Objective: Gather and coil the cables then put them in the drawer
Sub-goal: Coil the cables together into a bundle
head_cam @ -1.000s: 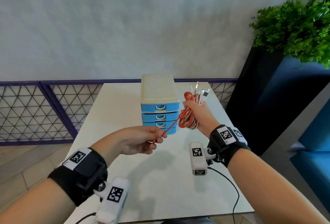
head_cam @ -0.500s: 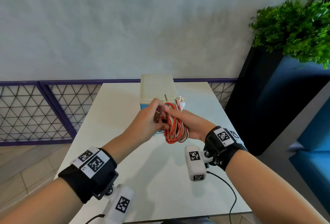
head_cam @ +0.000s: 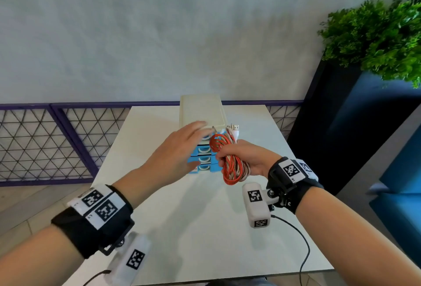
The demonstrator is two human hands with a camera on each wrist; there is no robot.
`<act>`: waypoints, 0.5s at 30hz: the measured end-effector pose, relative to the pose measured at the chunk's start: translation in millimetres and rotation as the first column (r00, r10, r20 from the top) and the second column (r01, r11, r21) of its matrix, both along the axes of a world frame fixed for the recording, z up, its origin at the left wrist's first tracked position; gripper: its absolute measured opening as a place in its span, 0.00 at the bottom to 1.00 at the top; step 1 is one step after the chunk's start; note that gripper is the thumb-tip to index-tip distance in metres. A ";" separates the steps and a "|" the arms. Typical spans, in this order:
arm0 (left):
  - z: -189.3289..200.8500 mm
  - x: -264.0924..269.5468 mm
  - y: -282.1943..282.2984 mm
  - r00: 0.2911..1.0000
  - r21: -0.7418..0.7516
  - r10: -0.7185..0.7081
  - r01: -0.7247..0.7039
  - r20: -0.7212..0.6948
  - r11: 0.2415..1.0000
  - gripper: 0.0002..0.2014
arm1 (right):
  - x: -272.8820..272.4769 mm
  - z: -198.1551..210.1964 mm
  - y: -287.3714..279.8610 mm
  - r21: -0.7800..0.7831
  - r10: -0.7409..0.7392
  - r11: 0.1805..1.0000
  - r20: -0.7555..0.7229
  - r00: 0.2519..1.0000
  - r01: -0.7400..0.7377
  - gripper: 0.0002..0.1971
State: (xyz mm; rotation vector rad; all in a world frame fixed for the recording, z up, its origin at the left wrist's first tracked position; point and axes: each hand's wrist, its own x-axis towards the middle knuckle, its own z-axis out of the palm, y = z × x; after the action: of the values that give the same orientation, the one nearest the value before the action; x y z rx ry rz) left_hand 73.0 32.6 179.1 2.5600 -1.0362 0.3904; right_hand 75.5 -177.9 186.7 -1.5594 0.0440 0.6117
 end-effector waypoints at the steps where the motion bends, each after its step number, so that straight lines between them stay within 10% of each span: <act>1: 2.7 -2.0 -3.1 0.993 0.151 -0.022 0.004 0.117 0.988 0.43 | -1.1 3.8 3.5 -0.040 0.056 0.998 -0.005 0.998 -0.056 0.05; 7: 4.3 1.1 -21.2 0.856 0.373 -0.251 0.074 0.453 0.925 0.21 | -13.4 18.9 24.6 -0.137 0.348 0.922 -0.119 0.930 -0.362 0.08; 12: -2.2 11.6 -22.1 0.919 0.352 -0.209 0.084 0.334 0.932 0.06 | -13.4 18.5 30.5 -0.198 0.414 0.888 -0.051 0.909 -0.415 0.03; 15: -8.5 11.4 -26.3 0.961 0.398 -0.121 0.013 0.250 0.917 0.11 | -7.2 18.3 29.7 -0.546 0.469 0.754 0.060 0.881 -0.364 0.13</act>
State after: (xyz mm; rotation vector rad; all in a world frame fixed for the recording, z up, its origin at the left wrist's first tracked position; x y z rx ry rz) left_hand 84.5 6.3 170.5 2.8674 -1.4247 0.5770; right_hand 68.3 -148.2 204.9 -2.1870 -0.3272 0.8440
